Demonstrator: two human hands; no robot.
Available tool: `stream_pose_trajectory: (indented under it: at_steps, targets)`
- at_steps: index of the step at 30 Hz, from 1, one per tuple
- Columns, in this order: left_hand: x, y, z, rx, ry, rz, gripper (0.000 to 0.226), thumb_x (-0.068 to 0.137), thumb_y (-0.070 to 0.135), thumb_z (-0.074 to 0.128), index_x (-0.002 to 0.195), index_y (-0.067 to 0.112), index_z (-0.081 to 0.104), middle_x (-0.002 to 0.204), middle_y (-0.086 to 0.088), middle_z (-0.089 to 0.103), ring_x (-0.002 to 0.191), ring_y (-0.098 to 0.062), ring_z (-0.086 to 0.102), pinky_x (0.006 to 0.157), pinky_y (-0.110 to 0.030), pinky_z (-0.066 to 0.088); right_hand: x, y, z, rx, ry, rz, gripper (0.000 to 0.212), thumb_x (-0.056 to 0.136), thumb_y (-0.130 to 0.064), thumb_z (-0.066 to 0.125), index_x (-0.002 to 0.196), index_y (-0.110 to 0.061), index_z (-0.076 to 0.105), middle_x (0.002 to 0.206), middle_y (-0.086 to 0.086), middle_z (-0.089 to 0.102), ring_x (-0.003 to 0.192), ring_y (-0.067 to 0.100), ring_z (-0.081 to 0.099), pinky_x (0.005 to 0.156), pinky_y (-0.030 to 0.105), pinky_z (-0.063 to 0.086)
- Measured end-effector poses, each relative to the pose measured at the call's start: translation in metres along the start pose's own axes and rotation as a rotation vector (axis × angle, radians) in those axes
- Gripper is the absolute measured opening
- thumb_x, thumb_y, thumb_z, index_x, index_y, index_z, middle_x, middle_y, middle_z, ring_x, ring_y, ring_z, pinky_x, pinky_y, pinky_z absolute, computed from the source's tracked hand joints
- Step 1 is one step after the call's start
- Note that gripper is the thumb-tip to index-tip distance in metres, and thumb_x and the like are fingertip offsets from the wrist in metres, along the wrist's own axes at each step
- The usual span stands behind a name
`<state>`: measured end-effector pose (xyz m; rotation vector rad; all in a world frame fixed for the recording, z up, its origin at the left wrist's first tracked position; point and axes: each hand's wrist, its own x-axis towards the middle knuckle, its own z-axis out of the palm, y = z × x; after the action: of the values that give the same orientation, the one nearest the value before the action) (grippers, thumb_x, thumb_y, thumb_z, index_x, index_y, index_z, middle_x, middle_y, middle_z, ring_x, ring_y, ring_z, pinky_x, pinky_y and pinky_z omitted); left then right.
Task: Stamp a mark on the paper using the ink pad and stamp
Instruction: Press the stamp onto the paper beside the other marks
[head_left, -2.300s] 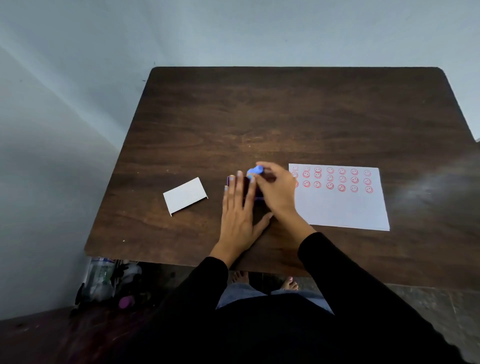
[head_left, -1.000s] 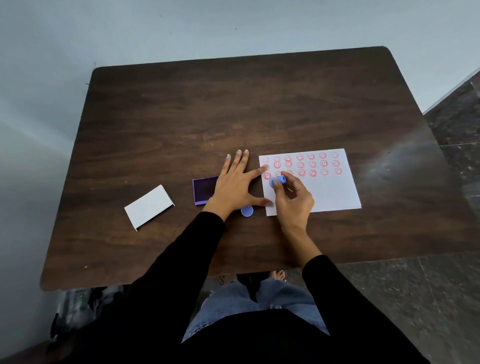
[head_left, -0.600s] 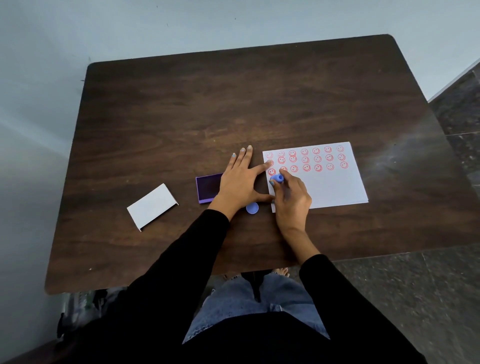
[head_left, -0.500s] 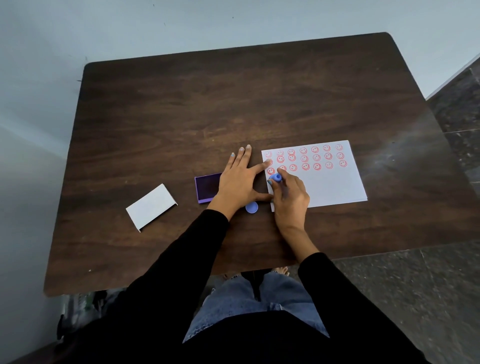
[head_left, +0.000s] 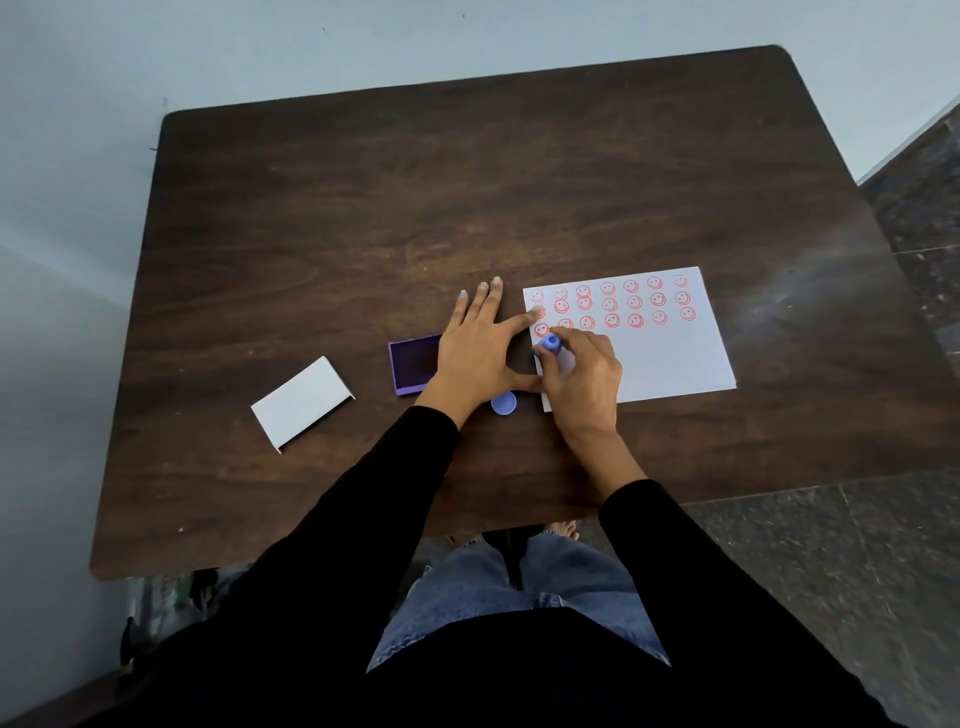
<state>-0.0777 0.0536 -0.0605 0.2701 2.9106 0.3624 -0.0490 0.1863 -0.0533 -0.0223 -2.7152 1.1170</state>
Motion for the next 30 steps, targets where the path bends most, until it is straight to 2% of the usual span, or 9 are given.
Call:
stream_pose_trajectory:
  at_steps: [11, 17, 23, 27, 30]
  targets:
    - [-0.0013, 0.0014, -0.0029, -0.014, -0.006, -0.003, 0.087, 0.068, 0.067, 0.064, 0.142, 0.036, 0.032, 0.159, -0.017, 0.006, 0.147, -0.029, 0.004, 0.119, -0.044, -0.002, 0.0020, -0.0011, 0.0010, -0.022, -0.049, 0.060, 0.028, 0.082, -0.013, 0.068, 0.106, 0.001, 0.063, 0.101, 0.020, 0.069, 0.093, 0.031, 0.061, 0.080, 0.036, 0.048]
    - [-0.0005, 0.0019, -0.0035, -0.006, -0.014, -0.007, 0.086, 0.069, 0.066, 0.064, 0.142, 0.036, 0.031, 0.159, -0.016, 0.005, 0.147, -0.028, 0.003, 0.119, -0.045, -0.002, 0.0002, -0.0033, 0.0034, -0.041, -0.069, 0.091, 0.031, 0.086, -0.014, 0.063, 0.114, -0.001, 0.059, 0.111, 0.018, 0.067, 0.103, 0.030, 0.058, 0.088, 0.035, 0.046]
    - [-0.0020, 0.0029, -0.0038, -0.025, -0.006, -0.006, 0.086, 0.068, 0.066, 0.065, 0.141, 0.036, 0.033, 0.159, -0.016, 0.006, 0.147, -0.028, 0.004, 0.119, -0.046, -0.002, 0.0070, -0.0019, 0.0013, -0.039, -0.079, 0.127, 0.030, 0.082, -0.020, 0.069, 0.107, -0.003, 0.063, 0.105, 0.016, 0.069, 0.096, 0.027, 0.060, 0.079, 0.029, 0.043]
    - [-0.0014, 0.0032, -0.0059, -0.008, -0.016, -0.010, 0.084, 0.069, 0.066, 0.064, 0.142, 0.036, 0.032, 0.159, -0.016, 0.004, 0.147, -0.029, 0.003, 0.118, -0.047, -0.003, 0.0043, -0.0043, 0.0016, -0.049, -0.097, 0.136, 0.032, 0.084, -0.022, 0.066, 0.111, -0.004, 0.061, 0.110, 0.015, 0.067, 0.100, 0.026, 0.059, 0.086, 0.032, 0.046]
    - [-0.0026, 0.0035, -0.0064, -0.017, -0.024, -0.009, 0.088, 0.067, 0.068, 0.065, 0.142, 0.037, 0.032, 0.159, -0.015, 0.004, 0.147, -0.028, 0.002, 0.119, -0.047, -0.004, 0.0084, -0.0065, -0.0023, -0.024, -0.114, 0.164, 0.028, 0.082, -0.021, 0.069, 0.105, -0.005, 0.065, 0.103, 0.014, 0.070, 0.093, 0.025, 0.062, 0.082, 0.032, 0.046]
